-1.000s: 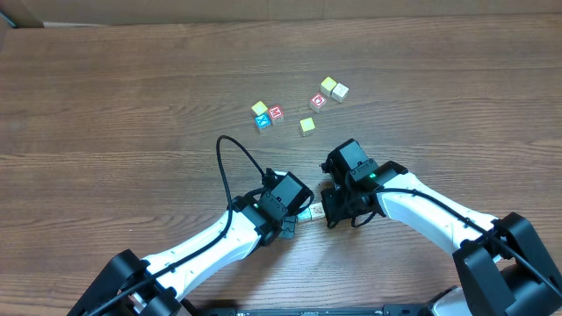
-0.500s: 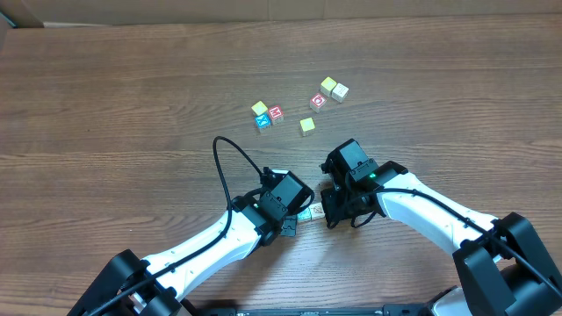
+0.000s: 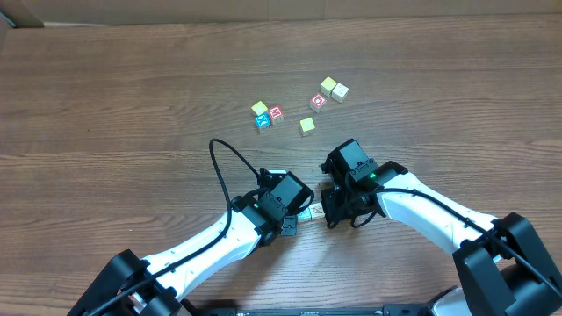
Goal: Flip 3 blocks
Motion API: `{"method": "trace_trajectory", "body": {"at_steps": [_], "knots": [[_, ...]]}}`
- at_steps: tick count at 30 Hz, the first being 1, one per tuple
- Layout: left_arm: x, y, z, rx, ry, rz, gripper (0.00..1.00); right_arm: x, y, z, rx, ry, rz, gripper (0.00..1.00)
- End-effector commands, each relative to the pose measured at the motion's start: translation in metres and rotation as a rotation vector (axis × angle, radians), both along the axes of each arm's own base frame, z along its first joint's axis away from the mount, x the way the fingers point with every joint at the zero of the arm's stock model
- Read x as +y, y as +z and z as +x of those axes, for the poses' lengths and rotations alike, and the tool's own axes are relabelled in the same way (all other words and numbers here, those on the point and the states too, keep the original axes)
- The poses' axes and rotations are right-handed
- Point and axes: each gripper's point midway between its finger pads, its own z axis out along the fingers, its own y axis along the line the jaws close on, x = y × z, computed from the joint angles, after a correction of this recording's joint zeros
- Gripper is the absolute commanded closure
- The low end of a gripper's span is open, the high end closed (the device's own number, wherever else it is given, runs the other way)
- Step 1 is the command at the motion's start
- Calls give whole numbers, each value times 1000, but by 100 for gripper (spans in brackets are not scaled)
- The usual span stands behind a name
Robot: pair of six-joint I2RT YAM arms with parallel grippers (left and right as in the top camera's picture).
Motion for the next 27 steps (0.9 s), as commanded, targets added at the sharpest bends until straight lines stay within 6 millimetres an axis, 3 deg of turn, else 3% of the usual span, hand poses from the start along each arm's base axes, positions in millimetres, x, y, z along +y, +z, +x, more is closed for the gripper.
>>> {"method": "trace_trajectory", "body": {"at_steps": [1, 27], "knots": [[-2, 4, 7, -14, 37, -10, 96, 2, 3, -2, -6, 5, 14, 96], [-5, 3, 3, 15, 113, -56, 96, 2, 3, -2, -3, 5, 17, 96]]}}
